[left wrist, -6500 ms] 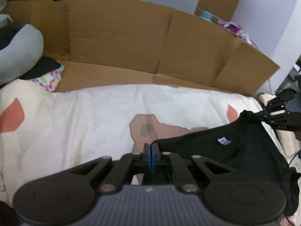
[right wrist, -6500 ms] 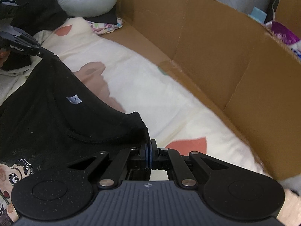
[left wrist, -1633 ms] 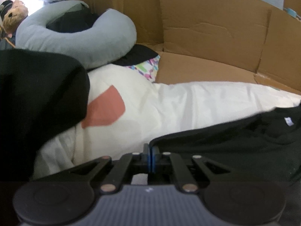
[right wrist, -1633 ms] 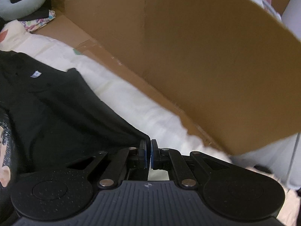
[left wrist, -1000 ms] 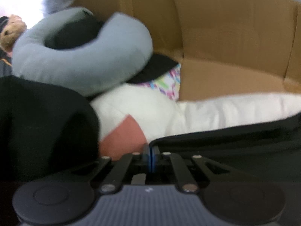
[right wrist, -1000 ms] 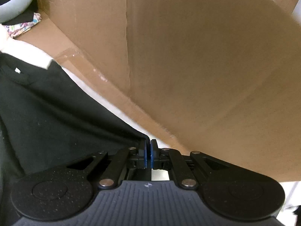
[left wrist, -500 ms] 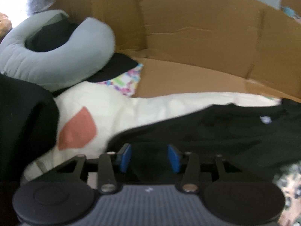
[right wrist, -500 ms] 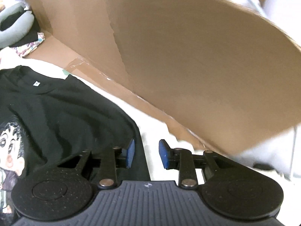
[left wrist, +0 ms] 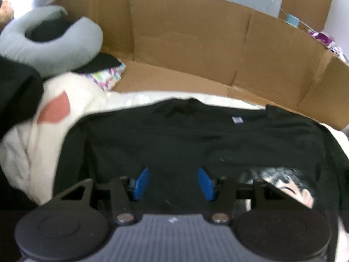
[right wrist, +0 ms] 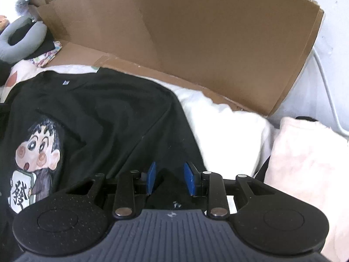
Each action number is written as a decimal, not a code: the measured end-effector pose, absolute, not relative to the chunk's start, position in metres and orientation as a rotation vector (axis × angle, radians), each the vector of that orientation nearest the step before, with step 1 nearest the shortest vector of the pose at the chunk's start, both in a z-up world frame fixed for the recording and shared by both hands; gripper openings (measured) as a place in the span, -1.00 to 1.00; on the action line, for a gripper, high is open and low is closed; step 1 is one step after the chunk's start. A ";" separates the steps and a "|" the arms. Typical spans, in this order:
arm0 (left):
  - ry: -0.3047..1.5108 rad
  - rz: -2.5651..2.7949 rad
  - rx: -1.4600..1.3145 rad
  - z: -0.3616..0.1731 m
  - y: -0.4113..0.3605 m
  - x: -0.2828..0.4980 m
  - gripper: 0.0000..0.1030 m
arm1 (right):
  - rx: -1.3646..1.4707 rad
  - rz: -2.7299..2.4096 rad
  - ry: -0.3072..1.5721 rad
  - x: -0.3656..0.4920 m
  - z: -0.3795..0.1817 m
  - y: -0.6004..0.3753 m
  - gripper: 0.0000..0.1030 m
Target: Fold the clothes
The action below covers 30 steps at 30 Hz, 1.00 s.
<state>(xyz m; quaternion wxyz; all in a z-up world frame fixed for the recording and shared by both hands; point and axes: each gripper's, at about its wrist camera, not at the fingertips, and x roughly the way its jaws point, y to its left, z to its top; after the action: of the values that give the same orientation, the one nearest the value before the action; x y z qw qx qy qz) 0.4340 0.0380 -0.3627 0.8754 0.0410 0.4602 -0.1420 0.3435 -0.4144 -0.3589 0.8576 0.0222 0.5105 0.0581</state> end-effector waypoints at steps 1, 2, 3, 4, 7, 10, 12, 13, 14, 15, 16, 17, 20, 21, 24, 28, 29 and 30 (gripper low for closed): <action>0.960 -0.300 0.087 -0.362 0.036 0.430 0.06 | 0.042 0.120 1.078 0.343 -0.362 -0.413 -0.31; 0.960 -0.304 0.087 -0.362 0.033 0.426 0.06 | 0.036 0.124 1.084 0.342 -0.365 -0.413 -0.31; 0.963 -0.307 0.084 -0.362 0.031 0.422 0.06 | 0.030 0.128 1.089 0.341 -0.368 -0.413 -0.32; 0.967 -0.315 0.076 -0.362 0.030 0.419 0.06 | 0.024 0.125 1.097 0.340 -0.370 -0.414 -0.39; 0.976 -0.329 0.063 -0.363 0.026 0.410 0.06 | 0.012 0.117 1.115 0.336 -0.373 -0.418 -0.92; 0.992 -0.345 0.063 -0.368 0.021 0.403 0.06 | -0.006 0.104 1.100 0.330 -0.367 -0.423 -0.98; 1.000 -0.355 0.067 -0.371 0.018 0.400 0.06 | -0.021 0.101 1.094 0.325 -0.362 -0.427 -0.99; 1.002 -0.358 0.069 -0.372 0.017 0.398 0.06 | -0.029 0.097 1.090 0.322 -0.360 -0.429 -0.99; 1.004 -0.361 0.069 -0.373 0.016 0.397 0.06 | -0.036 0.089 1.085 0.320 -0.357 -0.432 -0.99; 1.007 -0.362 0.068 -0.374 0.016 0.396 0.06 | -0.042 0.080 1.080 0.317 -0.354 -0.436 -0.99; 1.009 -0.363 0.066 -0.374 0.016 0.395 0.06 | -0.047 0.067 1.072 0.315 -0.352 -0.440 -0.99; 1.011 -0.364 0.065 -0.375 0.016 0.394 0.06 | -0.051 0.051 1.062 0.313 -0.349 -0.445 -0.99; 1.019 -0.366 0.072 -0.376 0.015 0.392 0.06 | -0.041 -0.007 1.035 0.308 -0.342 -0.464 -1.00; 1.021 -0.366 0.074 -0.377 0.014 0.392 0.06 | -0.025 -0.028 1.028 0.308 -0.339 -0.471 -1.00; 1.032 -0.368 0.077 -0.378 0.014 0.389 0.06 | -0.015 -0.083 1.000 0.306 -0.333 -0.489 -1.00; 1.038 -0.373 0.084 -0.378 0.013 0.386 0.06 | -0.013 -0.136 0.965 0.305 -0.327 -0.506 -1.00; 1.040 -0.373 0.084 -0.379 0.013 0.385 0.06 | -0.014 -0.146 0.958 0.306 -0.326 -0.510 -1.00; 1.044 -0.373 0.084 -0.380 0.013 0.384 0.06 | -0.015 -0.155 0.951 0.308 -0.325 -0.515 -1.00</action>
<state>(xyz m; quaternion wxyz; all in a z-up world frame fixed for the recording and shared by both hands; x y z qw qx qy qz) 0.3845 0.0133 -0.3798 0.8495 0.0396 0.4954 -0.1771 0.3076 -0.5145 -0.3251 0.8860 -0.0074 0.4575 -0.0746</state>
